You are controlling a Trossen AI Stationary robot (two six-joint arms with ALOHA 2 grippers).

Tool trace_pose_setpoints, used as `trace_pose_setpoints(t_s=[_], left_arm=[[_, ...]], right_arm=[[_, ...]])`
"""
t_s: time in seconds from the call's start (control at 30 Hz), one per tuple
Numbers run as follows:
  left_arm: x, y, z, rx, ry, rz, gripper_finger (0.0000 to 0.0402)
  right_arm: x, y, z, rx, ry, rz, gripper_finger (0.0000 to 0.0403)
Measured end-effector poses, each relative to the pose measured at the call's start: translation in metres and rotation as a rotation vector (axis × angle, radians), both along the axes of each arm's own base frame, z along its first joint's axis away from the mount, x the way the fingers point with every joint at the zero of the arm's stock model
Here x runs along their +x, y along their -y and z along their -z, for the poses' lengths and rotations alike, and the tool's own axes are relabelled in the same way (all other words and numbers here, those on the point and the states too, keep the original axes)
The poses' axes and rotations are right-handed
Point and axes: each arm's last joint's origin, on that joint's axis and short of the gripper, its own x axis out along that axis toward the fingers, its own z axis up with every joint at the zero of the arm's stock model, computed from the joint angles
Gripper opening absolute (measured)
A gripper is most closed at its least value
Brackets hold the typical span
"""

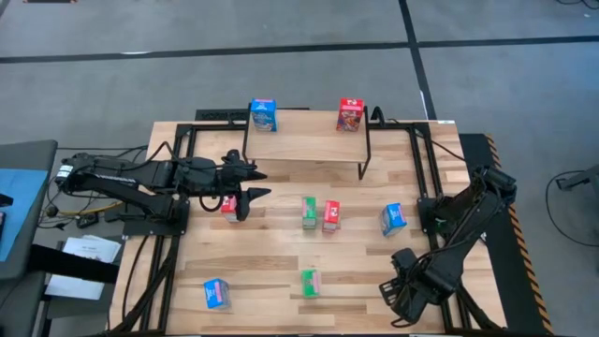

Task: Stack cereal on shelf
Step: Put the bottom right green cereal box on the shelf

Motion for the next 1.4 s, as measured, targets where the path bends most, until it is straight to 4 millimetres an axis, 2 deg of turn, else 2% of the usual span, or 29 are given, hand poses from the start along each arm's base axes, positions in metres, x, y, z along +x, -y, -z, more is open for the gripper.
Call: trace_pose_setpoints(t_s=[0.27, 0.57, 0.7, 1.03, 1.2, 1.4], left_arm=[[0.000, -0.001, 0.000, -0.013, 0.005, -0.018, 0.0203], [0.000, -0.003, 0.000, -0.026, 0.005, -0.008, 0.0205], [0.001, -0.005, 0.000, -0.047, 0.004, 0.029, 0.0221], [0.003, -0.019, -0.002, -0.084, 0.029, 0.084, 0.0297], [0.008, -0.019, -0.007, -0.003, 0.079, 0.116, 0.0306], [0.018, -0.019, -0.007, 0.010, 0.112, 0.136, 0.0307]], right_arm=[[0.000, 0.000, -0.001, 0.000, 0.001, -0.001, 0.0179], [0.012, 0.009, -0.023, -0.031, 0.055, -0.051, 0.0181], [0.020, 0.017, -0.033, -0.053, 0.071, -0.086, 0.0181], [0.042, 0.046, -0.057, -0.078, 0.071, -0.231, 0.0181], [0.061, 0.068, -0.074, -0.118, 0.156, -0.355, 0.0183], [0.083, 0.099, -0.098, -0.169, 0.256, -0.500, 0.0183]])
